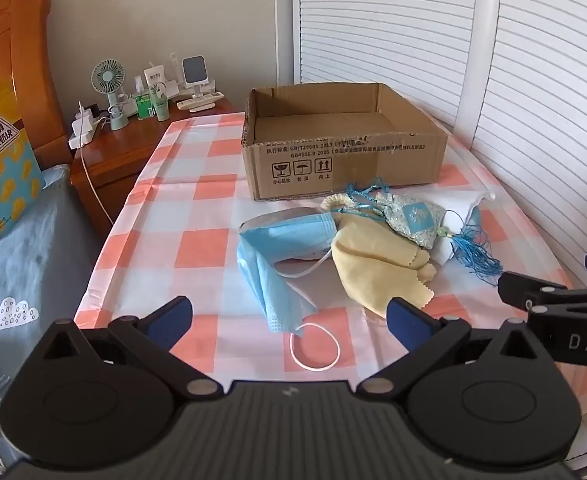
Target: Organize soft objects
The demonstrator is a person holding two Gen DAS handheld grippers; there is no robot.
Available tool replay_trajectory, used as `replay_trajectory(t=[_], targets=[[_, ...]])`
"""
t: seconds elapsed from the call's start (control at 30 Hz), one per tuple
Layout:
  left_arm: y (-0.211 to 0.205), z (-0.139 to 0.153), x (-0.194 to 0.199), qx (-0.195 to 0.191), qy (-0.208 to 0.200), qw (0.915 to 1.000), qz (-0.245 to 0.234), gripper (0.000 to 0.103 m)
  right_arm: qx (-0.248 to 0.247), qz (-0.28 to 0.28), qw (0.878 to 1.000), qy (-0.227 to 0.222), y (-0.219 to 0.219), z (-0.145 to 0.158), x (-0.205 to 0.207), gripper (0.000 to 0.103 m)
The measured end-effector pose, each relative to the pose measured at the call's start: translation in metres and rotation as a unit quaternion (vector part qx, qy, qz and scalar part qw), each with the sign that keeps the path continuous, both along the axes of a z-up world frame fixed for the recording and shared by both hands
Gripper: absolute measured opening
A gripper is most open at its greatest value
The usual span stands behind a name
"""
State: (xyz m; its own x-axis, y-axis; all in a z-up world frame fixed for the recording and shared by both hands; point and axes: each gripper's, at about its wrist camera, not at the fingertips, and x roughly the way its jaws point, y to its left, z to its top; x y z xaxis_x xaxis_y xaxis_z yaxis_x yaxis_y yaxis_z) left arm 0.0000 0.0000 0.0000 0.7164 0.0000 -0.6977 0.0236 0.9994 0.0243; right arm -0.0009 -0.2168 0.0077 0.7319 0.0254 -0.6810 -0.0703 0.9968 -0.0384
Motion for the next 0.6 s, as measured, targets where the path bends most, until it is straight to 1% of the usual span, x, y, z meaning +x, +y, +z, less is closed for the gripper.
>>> replay_trajectory(t=[0.17, 0.2, 0.6], targets=[[-0.0013, -0.0001, 0.0003, 0.006, 0.003, 1.0000, -0.003, 0.103, -0.003, 0.000, 1.000, -0.006, -0.0005, 0.0005, -0.0007, 0.103], [-0.0015, -0.0001, 0.0029, 0.004, 0.010, 0.9999, -0.001, 0.103, -0.003, 0.000, 1.000, -0.006, -0.0001, 0.0006, -0.0012, 0.103], [-0.0023, 0.0008, -0.0003, 0.004, 0.003, 1.0000, 0.000, 0.102, 0.002, 0.000, 1.000, -0.004, -0.0008, 0.0021, -0.0015, 0.103]])
